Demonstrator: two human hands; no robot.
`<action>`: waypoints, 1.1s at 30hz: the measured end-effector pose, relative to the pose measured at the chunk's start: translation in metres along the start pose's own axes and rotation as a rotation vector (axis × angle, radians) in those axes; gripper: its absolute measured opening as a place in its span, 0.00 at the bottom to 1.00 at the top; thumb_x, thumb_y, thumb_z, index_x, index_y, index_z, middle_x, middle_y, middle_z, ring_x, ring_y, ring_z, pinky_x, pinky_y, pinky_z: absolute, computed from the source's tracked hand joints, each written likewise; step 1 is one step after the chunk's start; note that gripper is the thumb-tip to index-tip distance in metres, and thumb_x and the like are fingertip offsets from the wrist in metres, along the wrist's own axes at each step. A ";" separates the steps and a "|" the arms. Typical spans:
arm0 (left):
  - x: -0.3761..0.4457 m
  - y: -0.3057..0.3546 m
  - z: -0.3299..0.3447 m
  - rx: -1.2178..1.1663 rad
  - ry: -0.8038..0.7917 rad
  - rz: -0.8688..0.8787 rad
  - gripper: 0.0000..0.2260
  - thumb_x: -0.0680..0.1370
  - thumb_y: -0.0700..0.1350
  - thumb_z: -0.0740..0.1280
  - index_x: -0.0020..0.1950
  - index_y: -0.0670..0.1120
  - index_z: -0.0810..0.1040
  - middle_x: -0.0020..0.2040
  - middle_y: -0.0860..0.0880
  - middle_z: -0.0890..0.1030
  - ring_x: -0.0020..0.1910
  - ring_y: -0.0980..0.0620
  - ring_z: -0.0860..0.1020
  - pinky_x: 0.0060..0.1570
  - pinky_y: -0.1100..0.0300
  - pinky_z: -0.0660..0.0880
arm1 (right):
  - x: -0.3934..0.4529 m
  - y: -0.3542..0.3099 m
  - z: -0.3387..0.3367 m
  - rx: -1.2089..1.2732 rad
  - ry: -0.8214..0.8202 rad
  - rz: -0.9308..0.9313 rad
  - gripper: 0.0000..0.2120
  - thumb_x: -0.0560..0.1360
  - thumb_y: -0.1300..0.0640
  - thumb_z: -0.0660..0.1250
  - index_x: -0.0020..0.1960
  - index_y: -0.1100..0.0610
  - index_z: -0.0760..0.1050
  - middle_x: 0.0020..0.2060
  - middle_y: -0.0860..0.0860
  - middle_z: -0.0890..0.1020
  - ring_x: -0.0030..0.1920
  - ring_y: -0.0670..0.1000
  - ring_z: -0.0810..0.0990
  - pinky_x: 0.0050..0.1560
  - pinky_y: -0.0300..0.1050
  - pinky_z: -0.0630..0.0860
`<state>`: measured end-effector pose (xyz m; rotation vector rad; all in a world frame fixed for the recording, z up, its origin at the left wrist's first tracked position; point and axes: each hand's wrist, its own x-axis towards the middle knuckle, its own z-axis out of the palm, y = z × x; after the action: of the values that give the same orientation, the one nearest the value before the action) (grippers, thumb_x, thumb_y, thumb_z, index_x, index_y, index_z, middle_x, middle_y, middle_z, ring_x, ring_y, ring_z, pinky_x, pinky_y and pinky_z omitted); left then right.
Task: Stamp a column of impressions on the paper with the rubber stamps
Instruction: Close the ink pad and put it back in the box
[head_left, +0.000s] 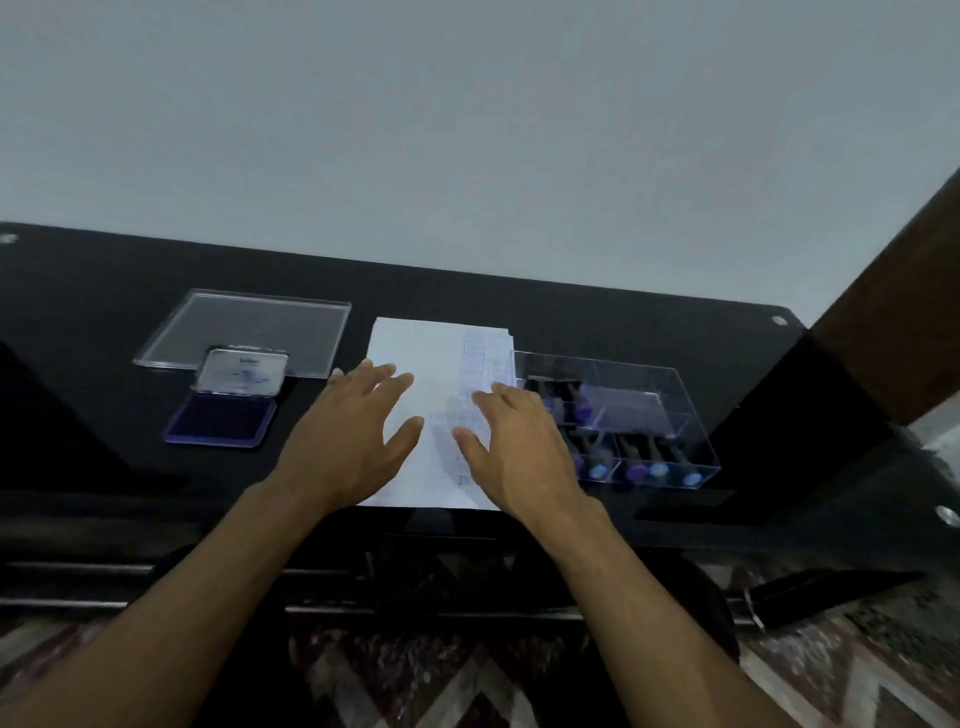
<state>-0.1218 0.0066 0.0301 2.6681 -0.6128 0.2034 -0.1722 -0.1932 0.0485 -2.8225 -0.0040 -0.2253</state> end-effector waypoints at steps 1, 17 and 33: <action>-0.006 -0.011 -0.006 0.012 -0.002 -0.030 0.28 0.81 0.63 0.56 0.78 0.51 0.66 0.78 0.49 0.67 0.79 0.47 0.60 0.78 0.47 0.56 | 0.003 -0.011 0.006 0.012 -0.010 -0.021 0.26 0.80 0.41 0.60 0.74 0.53 0.68 0.74 0.53 0.68 0.73 0.53 0.63 0.72 0.49 0.62; -0.082 -0.152 -0.056 0.008 0.123 -0.323 0.27 0.80 0.57 0.65 0.77 0.48 0.67 0.74 0.47 0.71 0.78 0.45 0.61 0.79 0.46 0.54 | 0.045 -0.159 0.075 0.161 -0.100 -0.333 0.31 0.79 0.38 0.61 0.77 0.50 0.61 0.75 0.51 0.64 0.74 0.52 0.60 0.71 0.51 0.67; -0.078 -0.202 -0.026 -0.206 0.158 -0.401 0.27 0.80 0.53 0.68 0.77 0.50 0.66 0.75 0.47 0.70 0.79 0.50 0.59 0.79 0.53 0.50 | 0.096 -0.185 0.119 0.490 -0.164 -0.111 0.32 0.77 0.45 0.68 0.76 0.52 0.61 0.70 0.50 0.69 0.65 0.51 0.72 0.65 0.50 0.75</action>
<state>-0.1031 0.2147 -0.0329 2.4798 -0.0402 0.2205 -0.0642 0.0169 0.0075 -2.3446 -0.2215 -0.0101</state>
